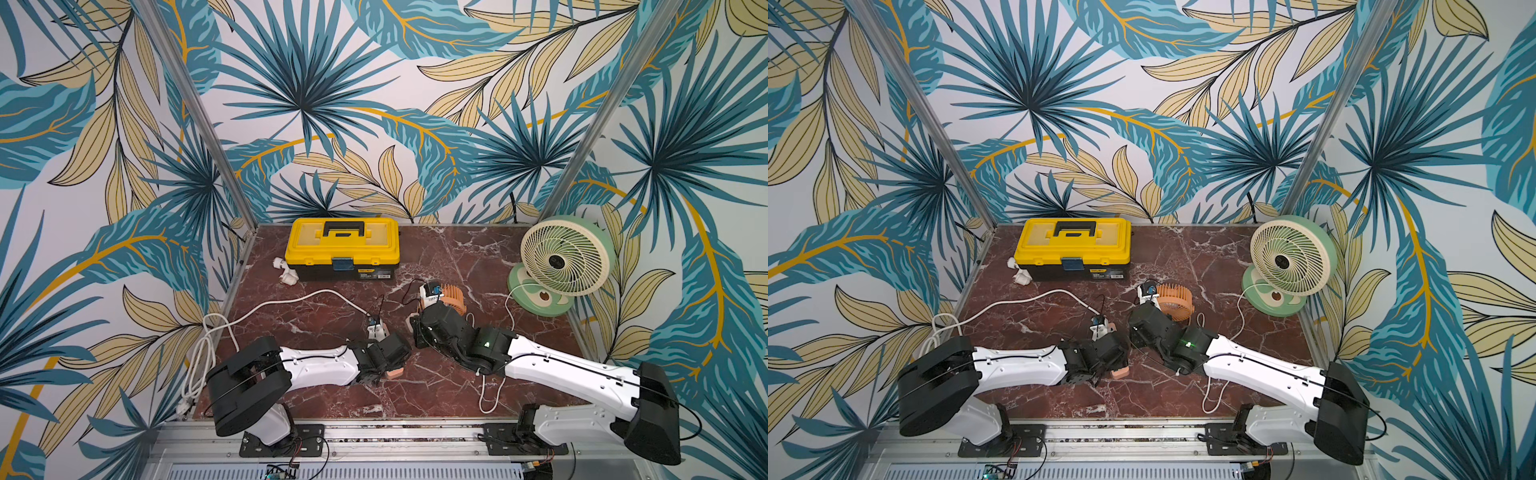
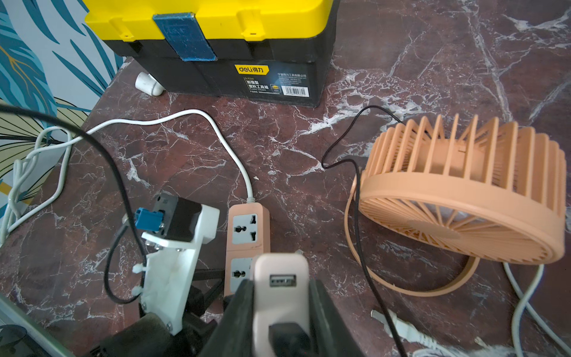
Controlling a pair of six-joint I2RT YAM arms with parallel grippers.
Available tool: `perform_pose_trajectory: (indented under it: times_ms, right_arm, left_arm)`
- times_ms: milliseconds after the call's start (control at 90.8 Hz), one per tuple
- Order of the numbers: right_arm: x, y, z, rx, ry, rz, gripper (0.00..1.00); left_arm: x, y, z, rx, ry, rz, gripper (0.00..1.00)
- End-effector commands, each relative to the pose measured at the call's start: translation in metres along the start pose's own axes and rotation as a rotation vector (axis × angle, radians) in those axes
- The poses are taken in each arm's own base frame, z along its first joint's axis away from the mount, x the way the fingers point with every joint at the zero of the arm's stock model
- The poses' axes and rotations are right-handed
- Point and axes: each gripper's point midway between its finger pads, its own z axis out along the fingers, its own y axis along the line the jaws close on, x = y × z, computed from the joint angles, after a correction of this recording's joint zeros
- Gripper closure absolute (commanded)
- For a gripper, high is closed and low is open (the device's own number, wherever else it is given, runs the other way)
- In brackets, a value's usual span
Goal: Plug the desk fan into the power strip
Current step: Adjust the socket at the center of the board.
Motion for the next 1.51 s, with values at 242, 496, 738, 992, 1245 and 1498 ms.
perform_pose_trajectory:
  times_ms: [242,496,738,992,1245,1498]
  right_arm:
    - [0.003,-0.001,0.008,-0.034,0.017,-0.009,1.00]
    - [0.017,0.021,0.033,-0.129,0.072,-0.081,1.00]
    - [0.020,0.031,0.057,-0.111,0.102,-0.177,1.00]
    - [0.018,0.036,0.068,-0.128,0.104,-0.182,1.00]
    - [0.019,0.040,0.077,-0.137,0.100,-0.158,1.00]
    - [0.015,0.049,0.088,-0.139,0.098,-0.167,1.00]
  left_arm:
    - [-0.007,0.030,-0.038,-0.053,-0.049,-0.017,0.27]
    - [0.009,0.036,-0.018,0.003,-0.026,-0.080,0.37]
    - [0.012,0.034,-0.014,0.069,-0.027,-0.128,0.39]
    - [0.010,0.062,-0.018,-0.001,-0.052,-0.136,0.40]
    - [0.014,0.078,-0.018,-0.026,-0.037,-0.124,0.41]
    - [0.011,0.072,-0.027,0.047,-0.046,-0.094,0.36]
